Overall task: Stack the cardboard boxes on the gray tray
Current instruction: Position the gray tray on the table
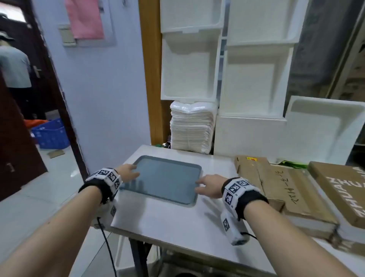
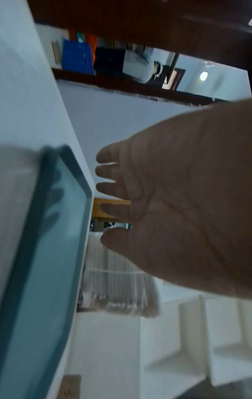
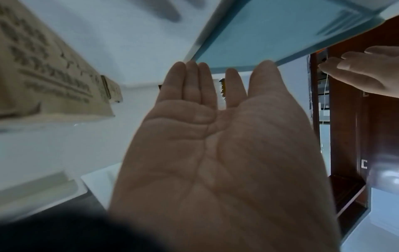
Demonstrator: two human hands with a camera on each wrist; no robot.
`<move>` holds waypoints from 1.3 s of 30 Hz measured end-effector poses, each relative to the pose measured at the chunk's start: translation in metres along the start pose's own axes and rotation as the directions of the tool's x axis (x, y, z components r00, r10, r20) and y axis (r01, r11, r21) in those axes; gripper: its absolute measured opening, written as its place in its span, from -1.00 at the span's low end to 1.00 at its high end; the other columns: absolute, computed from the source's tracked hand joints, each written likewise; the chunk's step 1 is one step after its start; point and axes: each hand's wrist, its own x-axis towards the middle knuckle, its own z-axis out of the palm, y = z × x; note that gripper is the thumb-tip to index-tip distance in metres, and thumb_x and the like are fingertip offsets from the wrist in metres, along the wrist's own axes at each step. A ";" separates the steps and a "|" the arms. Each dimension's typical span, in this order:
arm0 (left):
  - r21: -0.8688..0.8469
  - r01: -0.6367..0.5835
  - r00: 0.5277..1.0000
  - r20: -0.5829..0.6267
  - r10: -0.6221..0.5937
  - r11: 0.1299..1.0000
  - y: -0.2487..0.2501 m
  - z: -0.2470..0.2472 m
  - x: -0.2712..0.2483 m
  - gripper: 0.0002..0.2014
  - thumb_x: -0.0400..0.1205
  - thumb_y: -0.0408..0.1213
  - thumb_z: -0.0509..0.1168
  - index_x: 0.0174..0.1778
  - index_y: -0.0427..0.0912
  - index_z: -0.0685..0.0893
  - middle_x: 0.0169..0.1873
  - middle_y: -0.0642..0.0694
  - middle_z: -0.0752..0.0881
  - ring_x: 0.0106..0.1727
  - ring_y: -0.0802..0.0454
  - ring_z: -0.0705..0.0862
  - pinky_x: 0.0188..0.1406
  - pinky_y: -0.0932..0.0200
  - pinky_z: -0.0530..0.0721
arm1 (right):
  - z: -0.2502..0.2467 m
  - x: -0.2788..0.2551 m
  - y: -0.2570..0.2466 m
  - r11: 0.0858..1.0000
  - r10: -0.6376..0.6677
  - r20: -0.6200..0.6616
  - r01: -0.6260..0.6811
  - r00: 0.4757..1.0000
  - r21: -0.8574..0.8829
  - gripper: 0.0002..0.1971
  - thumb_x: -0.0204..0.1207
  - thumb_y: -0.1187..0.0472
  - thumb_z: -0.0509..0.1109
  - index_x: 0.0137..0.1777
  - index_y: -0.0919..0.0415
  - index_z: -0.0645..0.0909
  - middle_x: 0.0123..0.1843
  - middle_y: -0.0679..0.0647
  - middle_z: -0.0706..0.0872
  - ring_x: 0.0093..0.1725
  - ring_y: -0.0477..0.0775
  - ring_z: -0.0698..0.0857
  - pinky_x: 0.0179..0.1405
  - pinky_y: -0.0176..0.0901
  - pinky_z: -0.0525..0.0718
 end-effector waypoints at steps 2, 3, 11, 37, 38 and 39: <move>-0.008 0.032 0.999 0.023 -0.031 0.999 -0.012 0.005 -0.001 -0.46 0.76 -0.14 0.14 0.64 -0.27 0.27 0.63 -0.23 0.31 0.61 -0.11 0.33 0.47 0.23 0.27 | 0.007 0.010 -0.004 1.000 0.007 0.052 -0.006 0.999 -0.008 -0.49 0.73 0.02 0.12 0.62 0.18 0.35 0.60 0.18 0.47 0.53 0.22 0.47 0.45 -0.12 0.38; -0.017 0.052 0.998 0.032 -0.051 0.999 -0.017 0.009 -0.001 -0.47 0.76 -0.14 0.15 0.63 -0.29 0.31 0.61 -0.24 0.34 0.60 -0.12 0.35 0.45 0.23 0.29 | 0.011 0.016 -0.005 1.000 0.009 0.067 -0.009 0.998 -0.006 -0.50 0.73 0.03 0.13 0.62 0.18 0.36 0.59 0.19 0.47 0.53 0.23 0.47 0.45 -0.12 0.39; -0.107 0.063 0.998 -0.004 -0.064 0.992 -0.033 0.016 0.007 -0.71 0.73 -0.25 0.19 0.24 -0.35 0.65 0.21 -0.32 0.69 0.24 -0.18 0.64 0.00 0.23 0.44 | 0.035 0.057 -0.005 0.997 0.077 0.021 -0.077 0.997 0.024 -0.66 0.66 0.09 0.19 0.19 0.31 0.66 0.27 0.31 0.70 0.22 0.30 0.65 0.08 -0.14 0.52; -0.420 0.141 0.989 0.024 -0.144 0.896 -0.022 0.032 0.008 -0.85 0.52 -0.58 0.38 -0.13 -0.29 0.80 -0.33 -0.28 0.76 -0.39 -0.15 0.75 -0.18 -0.04 0.83 | 0.063 0.034 0.066 0.991 0.129 -0.107 -0.125 0.986 0.043 -0.60 0.51 0.38 0.22 0.36 0.30 0.53 0.35 0.25 0.64 0.29 0.31 0.63 0.21 -0.06 0.57; -0.419 0.139 0.990 0.028 -0.140 0.897 -0.022 0.033 0.008 -0.85 0.50 -0.57 0.39 -0.18 -0.26 0.81 -0.33 -0.30 0.77 -0.33 -0.18 0.77 -0.08 -0.11 0.82 | 0.065 0.030 0.068 0.990 0.137 -0.120 -0.132 0.983 0.049 -0.59 0.53 0.37 0.23 0.39 0.31 0.50 0.38 0.26 0.59 0.32 0.32 0.61 0.25 -0.05 0.55; -0.418 0.133 0.991 0.031 -0.132 0.899 -0.020 0.035 0.008 -0.84 0.48 -0.56 0.40 -0.20 -0.24 0.83 -0.32 -0.32 0.78 -0.30 -0.18 0.78 -0.03 -0.15 0.80 | 0.066 0.026 0.071 0.987 0.155 -0.129 -0.149 0.979 0.054 -0.59 0.55 0.36 0.23 0.40 0.32 0.49 0.39 0.27 0.56 0.33 0.33 0.60 0.26 -0.04 0.55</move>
